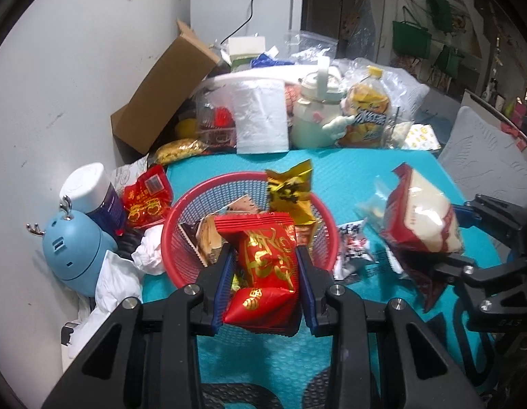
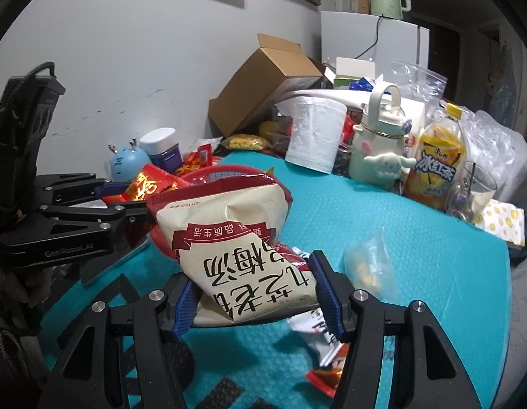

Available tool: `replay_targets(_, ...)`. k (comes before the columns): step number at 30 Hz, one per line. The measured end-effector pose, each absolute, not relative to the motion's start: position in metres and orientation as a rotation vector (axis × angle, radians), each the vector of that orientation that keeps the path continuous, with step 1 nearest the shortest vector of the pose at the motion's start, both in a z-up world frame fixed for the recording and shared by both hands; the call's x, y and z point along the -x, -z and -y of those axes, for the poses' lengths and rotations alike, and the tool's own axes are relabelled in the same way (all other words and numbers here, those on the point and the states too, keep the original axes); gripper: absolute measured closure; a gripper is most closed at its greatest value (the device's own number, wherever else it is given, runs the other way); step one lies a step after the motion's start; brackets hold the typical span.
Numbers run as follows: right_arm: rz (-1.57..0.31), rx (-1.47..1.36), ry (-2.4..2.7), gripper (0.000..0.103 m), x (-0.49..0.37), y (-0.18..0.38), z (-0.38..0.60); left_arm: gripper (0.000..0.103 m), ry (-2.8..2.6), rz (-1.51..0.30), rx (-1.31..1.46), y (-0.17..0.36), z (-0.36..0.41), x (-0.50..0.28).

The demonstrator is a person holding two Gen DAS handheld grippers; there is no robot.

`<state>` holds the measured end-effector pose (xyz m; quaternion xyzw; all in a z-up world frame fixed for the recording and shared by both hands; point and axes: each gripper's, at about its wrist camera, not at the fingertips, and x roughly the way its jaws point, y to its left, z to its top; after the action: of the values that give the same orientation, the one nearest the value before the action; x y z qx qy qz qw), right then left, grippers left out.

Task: Organize snacks
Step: 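Lift the red packet and white-red bag and carry both over the basket, then open both tools to drop the red packet and white-red bag into the basket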

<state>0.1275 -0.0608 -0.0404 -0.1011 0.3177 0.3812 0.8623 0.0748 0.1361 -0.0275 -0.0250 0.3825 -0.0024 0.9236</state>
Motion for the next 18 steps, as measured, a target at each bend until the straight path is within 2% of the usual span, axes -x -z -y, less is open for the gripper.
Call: replay_targets(18,-0.701,0.223,-0.795,0.043,-0.149,0.052,0.046,0.068,-0.039,-0.903,0.106,0.062,-0.155,-0.109)
